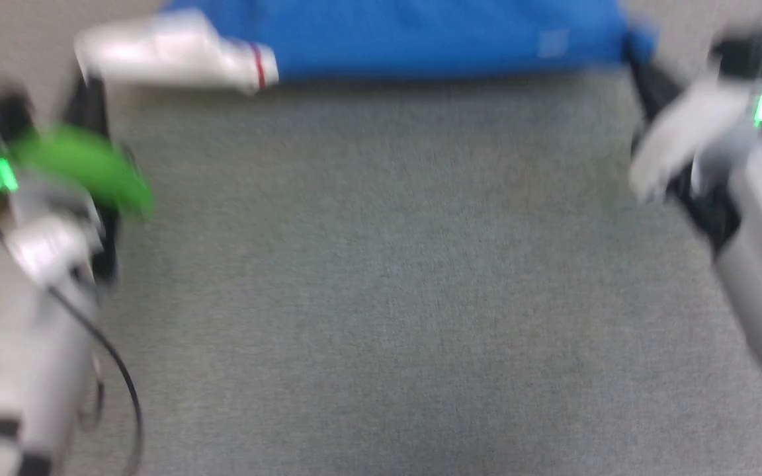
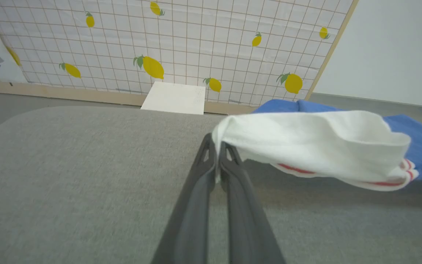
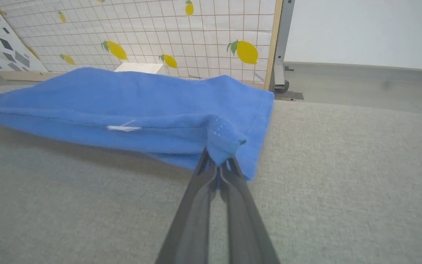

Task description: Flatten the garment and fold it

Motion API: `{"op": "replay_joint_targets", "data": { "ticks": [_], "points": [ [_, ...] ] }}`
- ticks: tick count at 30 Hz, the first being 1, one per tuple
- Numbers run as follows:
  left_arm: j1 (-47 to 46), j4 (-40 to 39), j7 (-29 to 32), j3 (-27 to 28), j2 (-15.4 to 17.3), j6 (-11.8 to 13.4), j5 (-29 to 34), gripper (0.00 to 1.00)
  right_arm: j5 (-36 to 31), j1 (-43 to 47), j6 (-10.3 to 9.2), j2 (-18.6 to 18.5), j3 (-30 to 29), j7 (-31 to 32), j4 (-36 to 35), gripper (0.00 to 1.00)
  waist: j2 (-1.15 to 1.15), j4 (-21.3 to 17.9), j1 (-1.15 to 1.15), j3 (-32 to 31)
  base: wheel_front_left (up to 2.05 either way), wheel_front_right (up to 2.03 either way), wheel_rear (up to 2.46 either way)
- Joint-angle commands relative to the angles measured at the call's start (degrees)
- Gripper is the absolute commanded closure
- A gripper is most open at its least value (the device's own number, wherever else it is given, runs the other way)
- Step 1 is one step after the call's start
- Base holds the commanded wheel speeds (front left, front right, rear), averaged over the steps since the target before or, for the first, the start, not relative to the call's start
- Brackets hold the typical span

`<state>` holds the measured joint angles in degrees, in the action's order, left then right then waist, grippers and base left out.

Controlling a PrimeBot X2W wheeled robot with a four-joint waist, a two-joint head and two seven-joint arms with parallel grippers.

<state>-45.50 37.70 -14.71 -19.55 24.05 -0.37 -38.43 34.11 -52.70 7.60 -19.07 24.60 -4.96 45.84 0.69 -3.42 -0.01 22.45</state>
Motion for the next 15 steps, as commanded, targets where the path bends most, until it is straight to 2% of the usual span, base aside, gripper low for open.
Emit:
{"op": "replay_joint_targets", "data": {
  "ticks": [1,7,11,15],
  "points": [
    [4.2,-2.0,-0.3,0.3,0.2,1.0,-0.6,1.0,1.1,3.5,-0.11,-0.8,0.1,-0.1,-1.9,1.0,-0.69,2.8,0.01,-8.5,0.0,0.0,0.0],
    [23.3,-13.0,1.8,0.9,2.8,6.2,-2.4,1.0,2.0,18.0,-0.11,-3.6,-0.8,2.0,-10.8,1.0,-0.69,2.3,0.01,-13.7,0.0,0.0,0.0],
    [34.8,-22.1,4.7,1.8,4.9,10.7,-3.8,1.0,1.0,27.5,-0.11,-5.1,-3.8,4.6,-17.7,1.0,-0.69,2.5,0.01,-15.9,0.0,0.0,0.0],
    [44.8,-29.8,7.1,3.0,6.6,14.3,-5.6,1.0,-0.8,37.7,-0.11,-4.5,-8.3,8.2,-25.6,1.0,-0.69,3.0,0.01,-18.0,0.0,0.0,0.0]
  ]
}}
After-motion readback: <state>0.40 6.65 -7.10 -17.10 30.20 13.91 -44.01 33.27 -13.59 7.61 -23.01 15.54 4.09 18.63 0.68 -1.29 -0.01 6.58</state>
